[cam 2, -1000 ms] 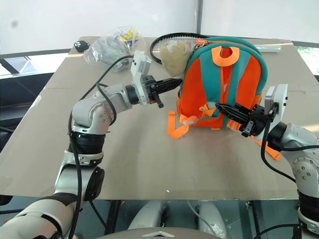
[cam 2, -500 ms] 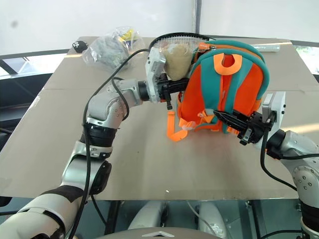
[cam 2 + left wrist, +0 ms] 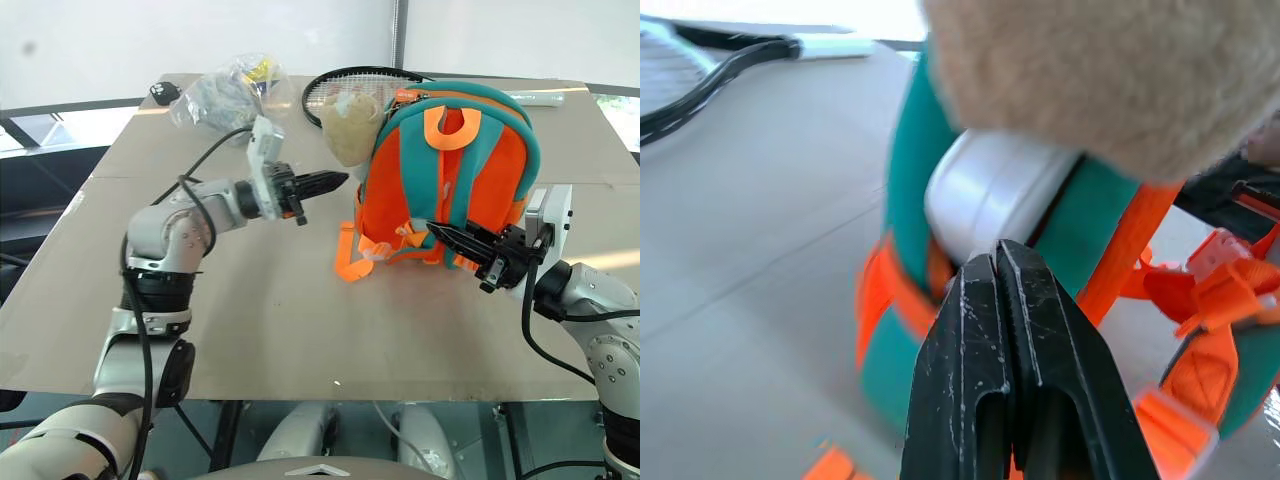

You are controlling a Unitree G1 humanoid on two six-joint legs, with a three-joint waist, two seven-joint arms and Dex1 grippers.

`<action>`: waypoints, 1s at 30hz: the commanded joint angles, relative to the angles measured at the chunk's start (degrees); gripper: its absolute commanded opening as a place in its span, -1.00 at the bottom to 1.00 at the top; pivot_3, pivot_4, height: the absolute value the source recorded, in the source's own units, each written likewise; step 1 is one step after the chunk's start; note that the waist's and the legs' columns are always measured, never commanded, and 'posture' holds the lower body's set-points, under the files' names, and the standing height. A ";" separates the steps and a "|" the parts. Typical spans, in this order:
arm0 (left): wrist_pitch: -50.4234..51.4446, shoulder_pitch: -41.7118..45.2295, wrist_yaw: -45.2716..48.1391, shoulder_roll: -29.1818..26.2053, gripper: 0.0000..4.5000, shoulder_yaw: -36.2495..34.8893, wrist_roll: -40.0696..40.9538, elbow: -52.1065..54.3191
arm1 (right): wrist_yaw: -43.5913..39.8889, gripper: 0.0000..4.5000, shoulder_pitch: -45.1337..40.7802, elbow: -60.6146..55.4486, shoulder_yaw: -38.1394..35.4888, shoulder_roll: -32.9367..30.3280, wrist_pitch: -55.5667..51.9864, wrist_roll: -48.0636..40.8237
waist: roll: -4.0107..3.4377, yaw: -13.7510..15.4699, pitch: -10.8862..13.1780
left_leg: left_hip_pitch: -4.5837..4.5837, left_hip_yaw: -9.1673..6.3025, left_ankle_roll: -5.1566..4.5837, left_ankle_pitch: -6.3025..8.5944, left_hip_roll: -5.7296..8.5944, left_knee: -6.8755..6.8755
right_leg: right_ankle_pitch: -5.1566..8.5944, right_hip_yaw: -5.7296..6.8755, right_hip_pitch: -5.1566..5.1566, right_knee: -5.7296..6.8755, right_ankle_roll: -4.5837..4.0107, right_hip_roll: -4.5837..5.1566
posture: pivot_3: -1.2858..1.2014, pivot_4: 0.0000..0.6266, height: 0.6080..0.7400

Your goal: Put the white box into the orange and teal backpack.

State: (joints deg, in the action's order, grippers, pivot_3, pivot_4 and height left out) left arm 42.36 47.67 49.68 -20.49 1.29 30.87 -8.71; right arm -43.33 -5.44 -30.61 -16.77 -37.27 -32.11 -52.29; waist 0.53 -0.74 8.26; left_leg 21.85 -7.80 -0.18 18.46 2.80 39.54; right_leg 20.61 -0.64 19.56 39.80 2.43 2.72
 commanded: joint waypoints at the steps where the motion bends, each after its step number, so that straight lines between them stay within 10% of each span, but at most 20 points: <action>1: -4.19 3.04 1.26 3.17 -0.99 1.04 -0.61 -1.85 | 0.03 -1.00 -0.23 -2.38 -1.75 -0.65 0.68 -1.46 | 0.00 -0.04 0.00 | 0.00 0.05 0.00 0.00 -0.02 0.00 | 0.00 -0.03 0.00 0.01 0.00 -0.02 | 0.03 -0.52 1.00; 12: -11.70 7.52 3.28 12.25 -0.99 3.89 -4.36 -11.19 | 1.20 -1.00 1.83 -4.49 -1.44 -0.05 1.07 -1.49 | 0.03 0.17 0.01 | 0.11 0.15 -0.01 0.00 -0.02 0.07 | 0.00 -0.02 -0.01 0.06 0.01 -0.19 | 0.03 -0.52 1.00; 18: -3.10 2.55 3.25 5.85 -0.99 -3.27 1.90 -4.92 | 1.94 -1.00 0.76 -3.50 -1.18 0.42 1.99 -0.45 | 0.02 -0.69 0.01 | -0.05 0.24 -0.01 0.00 -0.18 -0.04 | 0.00 -0.17 -0.02 0.07 0.00 -0.17 | 0.03 -0.52 1.00; 25: 11.83 -6.30 3.74 -7.48 -0.01 -13.48 13.47 7.53 | 0.52 -1.00 -2.68 1.01 -0.63 0.39 2.86 0.52 | 0.02 -1.46 0.01 | -0.08 0.06 0.00 0.00 -0.19 -0.08 | 0.00 -0.21 0.04 0.03 0.00 -0.13 | 0.03 -0.52 1.00; 30: 16.06 -3.10 -2.19 -5.32 0.65 -14.92 17.51 9.39 | -1.06 -1.00 -3.64 2.52 -0.99 -0.31 2.43 0.11 | 0.03 -0.01 0.01 | -0.07 -0.25 0.00 0.00 0.07 -0.02 | 0.00 -0.03 0.02 -0.04 0.00 0.08 | 0.03 -0.52 1.00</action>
State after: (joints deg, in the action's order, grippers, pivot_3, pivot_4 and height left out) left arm 57.10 41.62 49.73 -26.92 -13.14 45.66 -1.73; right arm -43.52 -7.97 -27.42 -16.19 -36.87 -30.78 -51.51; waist 0.55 -0.75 8.27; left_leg 21.81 -8.08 -0.18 18.46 2.88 39.56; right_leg 20.61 -0.64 19.57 39.76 2.43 2.80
